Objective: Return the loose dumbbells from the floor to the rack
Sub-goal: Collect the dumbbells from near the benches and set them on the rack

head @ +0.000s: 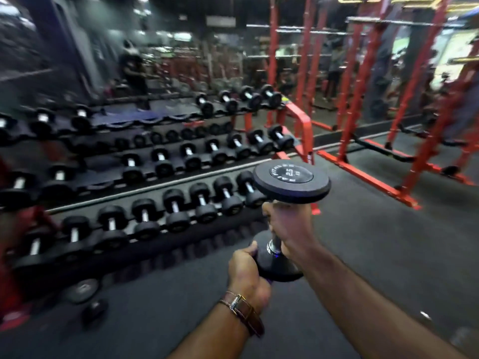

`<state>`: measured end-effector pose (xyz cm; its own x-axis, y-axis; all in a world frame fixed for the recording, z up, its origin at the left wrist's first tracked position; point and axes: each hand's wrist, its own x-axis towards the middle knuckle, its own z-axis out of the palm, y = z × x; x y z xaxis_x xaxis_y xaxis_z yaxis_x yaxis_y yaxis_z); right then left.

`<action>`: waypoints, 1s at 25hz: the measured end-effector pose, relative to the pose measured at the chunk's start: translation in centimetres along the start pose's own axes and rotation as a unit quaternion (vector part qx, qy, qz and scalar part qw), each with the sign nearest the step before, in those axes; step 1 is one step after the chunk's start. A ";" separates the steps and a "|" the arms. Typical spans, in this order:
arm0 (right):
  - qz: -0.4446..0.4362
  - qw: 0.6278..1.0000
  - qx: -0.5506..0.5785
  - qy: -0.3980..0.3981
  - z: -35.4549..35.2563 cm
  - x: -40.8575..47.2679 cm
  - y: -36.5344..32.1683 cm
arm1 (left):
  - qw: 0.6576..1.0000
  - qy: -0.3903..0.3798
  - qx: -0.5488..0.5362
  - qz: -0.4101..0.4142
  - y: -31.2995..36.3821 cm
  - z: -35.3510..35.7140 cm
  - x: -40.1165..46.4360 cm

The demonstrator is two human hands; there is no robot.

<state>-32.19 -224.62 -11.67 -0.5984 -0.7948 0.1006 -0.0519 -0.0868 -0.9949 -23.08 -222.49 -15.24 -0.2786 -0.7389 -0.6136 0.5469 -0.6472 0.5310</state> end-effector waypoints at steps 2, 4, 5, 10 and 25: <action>0.004 0.998 0.008 -0.062 7.6 2.2 -0.7 | 0.999 0.021 -0.009 0.042 7.0 -2.4 3.2; 0.013 0.994 0.025 -0.102 14.9 4.2 -1.4 | 0.996 0.040 -0.017 0.075 13.5 -4.6 6.0; 0.014 0.993 0.033 -0.112 18.1 5.2 -2.0 | 0.995 0.044 -0.027 0.086 16.3 -5.3 6.9; -0.009 0.990 0.028 -0.136 32.6 12.0 -2.7 | 0.986 0.085 -0.081 0.122 28.8 -6.7 13.0; 0.016 0.970 -0.037 -0.241 67.0 42.9 -0.4 | 0.957 0.154 -0.184 0.165 60.6 -3.9 42.0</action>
<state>-4.22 -298.91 -6.26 -0.1593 -0.9862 0.0456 -0.1074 -0.0286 -0.9938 1.44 -292.03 -11.16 0.1725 -0.7650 -0.6206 0.8220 -0.2353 0.5185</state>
